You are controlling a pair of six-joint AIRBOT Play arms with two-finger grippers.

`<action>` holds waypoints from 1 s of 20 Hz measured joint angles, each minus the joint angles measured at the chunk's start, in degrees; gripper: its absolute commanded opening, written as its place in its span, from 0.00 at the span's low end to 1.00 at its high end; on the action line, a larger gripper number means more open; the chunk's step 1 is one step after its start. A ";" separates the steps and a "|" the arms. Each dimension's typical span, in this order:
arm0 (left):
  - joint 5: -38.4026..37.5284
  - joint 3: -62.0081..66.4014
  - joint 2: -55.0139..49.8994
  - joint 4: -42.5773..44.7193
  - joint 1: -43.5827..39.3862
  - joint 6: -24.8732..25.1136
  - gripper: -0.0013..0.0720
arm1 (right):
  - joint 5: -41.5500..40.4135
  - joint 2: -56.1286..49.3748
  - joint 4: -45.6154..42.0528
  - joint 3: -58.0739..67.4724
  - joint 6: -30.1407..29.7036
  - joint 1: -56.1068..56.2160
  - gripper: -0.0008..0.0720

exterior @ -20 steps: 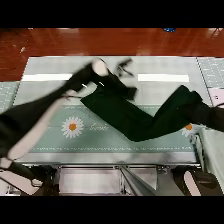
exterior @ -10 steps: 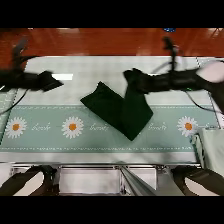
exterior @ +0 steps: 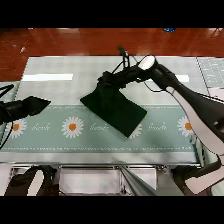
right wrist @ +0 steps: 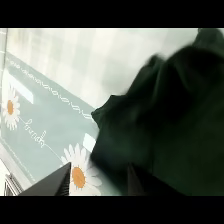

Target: Fold the shirts.

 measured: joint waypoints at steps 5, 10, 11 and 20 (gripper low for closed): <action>1.75 -0.92 0.15 -0.13 0.11 -0.04 0.04 | 6.95 2.91 -1.01 1.36 0.50 -2.82 0.57; 2.62 -1.07 -0.07 -0.85 0.11 -0.04 0.04 | 16.41 21.27 -22.40 -2.75 7.43 -8.63 0.57; 2.75 -1.07 -0.07 -0.87 0.11 -0.04 0.04 | 16.26 26.80 -29.62 -6.47 11.17 -9.16 0.57; 1.97 -1.07 -0.09 -1.11 0.11 -0.04 0.04 | -4.04 57.90 -41.90 -56.65 37.33 -10.38 0.57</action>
